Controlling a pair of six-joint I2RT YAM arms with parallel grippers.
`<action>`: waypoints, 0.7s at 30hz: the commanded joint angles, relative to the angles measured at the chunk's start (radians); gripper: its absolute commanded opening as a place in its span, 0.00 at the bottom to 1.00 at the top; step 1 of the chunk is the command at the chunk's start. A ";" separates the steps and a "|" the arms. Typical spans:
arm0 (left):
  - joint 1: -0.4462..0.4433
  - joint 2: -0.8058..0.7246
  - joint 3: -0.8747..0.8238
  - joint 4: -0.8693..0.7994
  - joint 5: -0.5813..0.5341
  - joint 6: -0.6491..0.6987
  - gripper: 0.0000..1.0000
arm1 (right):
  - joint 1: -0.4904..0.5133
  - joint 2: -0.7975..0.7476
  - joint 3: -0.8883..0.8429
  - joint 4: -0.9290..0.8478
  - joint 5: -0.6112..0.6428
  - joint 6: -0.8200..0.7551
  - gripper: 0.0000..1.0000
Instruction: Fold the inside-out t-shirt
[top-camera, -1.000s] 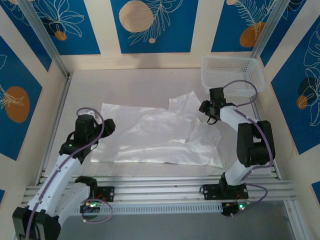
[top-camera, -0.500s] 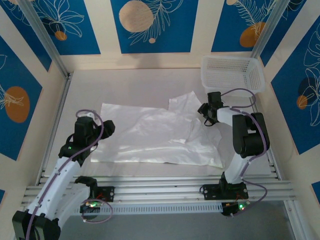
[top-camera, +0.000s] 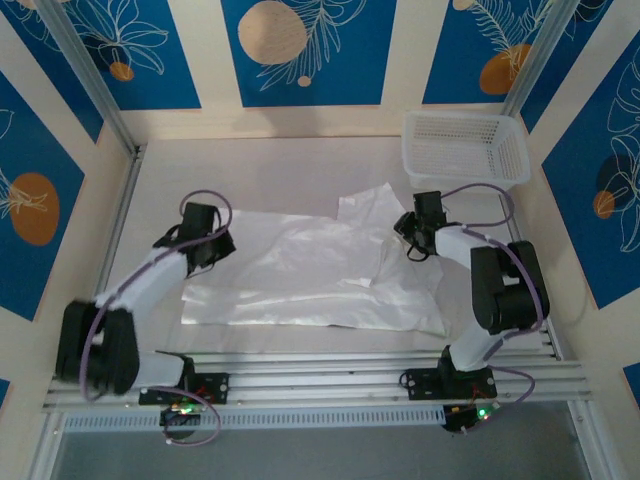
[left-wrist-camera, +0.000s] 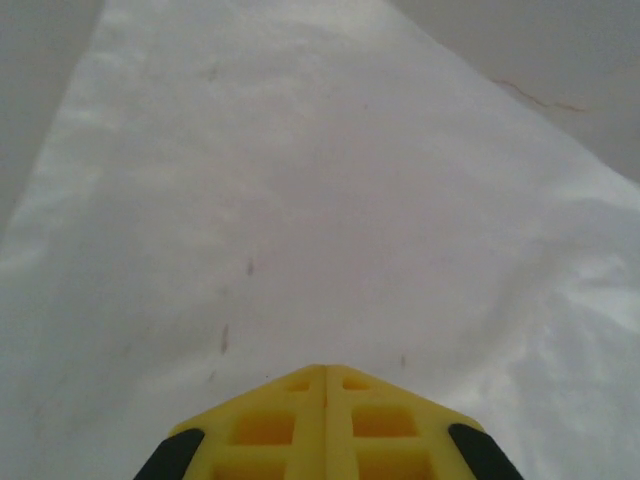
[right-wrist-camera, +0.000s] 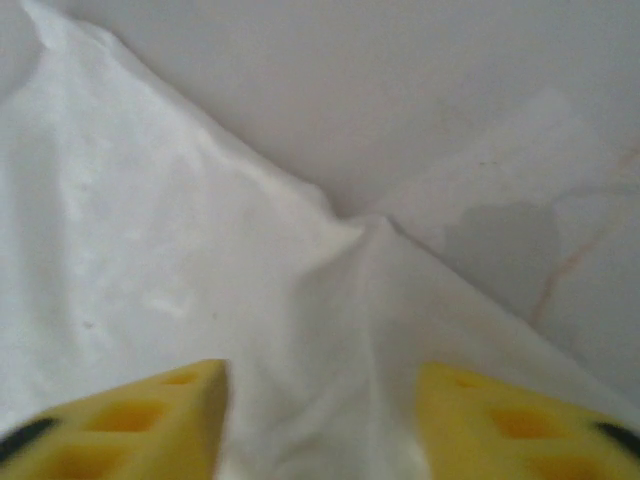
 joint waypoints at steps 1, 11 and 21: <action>0.012 0.147 0.100 0.044 -0.028 -0.024 0.00 | 0.031 -0.125 -0.055 -0.064 -0.019 0.023 0.24; 0.105 0.354 0.190 -0.032 -0.043 -0.129 0.00 | 0.155 -0.030 -0.007 -0.358 -0.002 0.147 0.00; 0.248 0.304 0.039 -0.002 0.040 -0.185 0.00 | 0.326 0.056 0.024 -0.409 -0.088 0.235 0.00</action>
